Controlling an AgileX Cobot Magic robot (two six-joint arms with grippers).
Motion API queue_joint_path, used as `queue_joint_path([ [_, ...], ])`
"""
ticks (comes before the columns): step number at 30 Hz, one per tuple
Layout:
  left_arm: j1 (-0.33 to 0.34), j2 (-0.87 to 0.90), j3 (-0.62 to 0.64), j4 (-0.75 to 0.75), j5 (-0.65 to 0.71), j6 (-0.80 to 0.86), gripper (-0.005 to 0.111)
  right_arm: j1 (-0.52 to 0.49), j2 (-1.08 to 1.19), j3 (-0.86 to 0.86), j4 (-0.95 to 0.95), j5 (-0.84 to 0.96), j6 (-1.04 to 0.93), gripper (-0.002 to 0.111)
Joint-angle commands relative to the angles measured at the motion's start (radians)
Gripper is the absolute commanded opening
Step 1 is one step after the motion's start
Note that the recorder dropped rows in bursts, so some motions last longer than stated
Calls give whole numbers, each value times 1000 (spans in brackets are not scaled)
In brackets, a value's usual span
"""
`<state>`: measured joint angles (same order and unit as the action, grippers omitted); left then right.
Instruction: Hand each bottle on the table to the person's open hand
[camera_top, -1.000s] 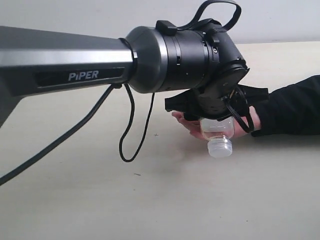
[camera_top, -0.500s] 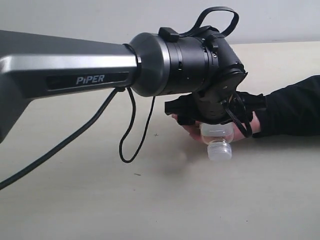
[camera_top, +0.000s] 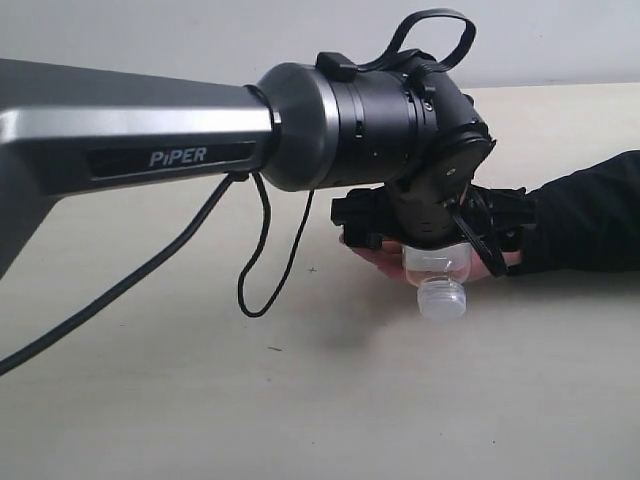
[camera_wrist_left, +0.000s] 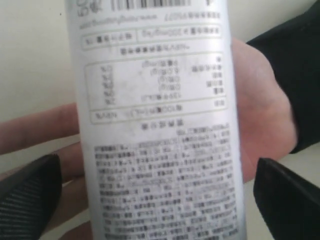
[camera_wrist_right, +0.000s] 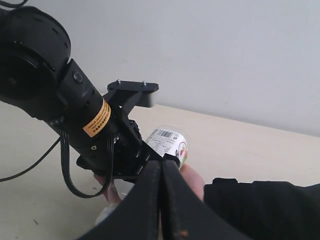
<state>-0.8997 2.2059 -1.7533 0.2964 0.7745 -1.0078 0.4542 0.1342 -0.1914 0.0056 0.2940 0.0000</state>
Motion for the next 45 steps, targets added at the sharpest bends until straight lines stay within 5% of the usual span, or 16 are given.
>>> queue_joint_path([
  [1, 3, -69, -9, 4, 19, 66, 105, -2, -4, 4, 5, -5, 0, 0],
  [9, 5, -216, -9, 6, 39, 159, 105, -2, -4, 4, 5, -5, 0, 0],
  [12, 18, -291, -9, 6, 101, 214, 95, -2, -4, 4, 5, -5, 0, 0],
  [15, 41, -368, -9, 0, 191, 245, 65, -2, -4, 4, 5, -5, 0, 0],
  [18, 54, -437, -9, 0, 316, 269, -1, -2, -4, 4, 5, -5, 0, 0],
  [22, 49, -512, 15, 59, 401, 296, 2, -2, -4, 4, 5, -5, 0, 0],
  [26, -3, -615, 128, 139, 331, 281, 0, -2, -4, 4, 5, -5, 0, 0],
  [33, -172, -893, 506, 346, 89, 114, 0, -2, -4, 4, 5, -5, 0, 0],
  [38, -274, -1067, 723, 360, 61, 116, 0, -2, -4, 4, 5, -5, 0, 0],
  [45, -287, -1185, 849, 320, 60, 116, 0, -2, -4, 4, 5, -5, 0, 0],
])
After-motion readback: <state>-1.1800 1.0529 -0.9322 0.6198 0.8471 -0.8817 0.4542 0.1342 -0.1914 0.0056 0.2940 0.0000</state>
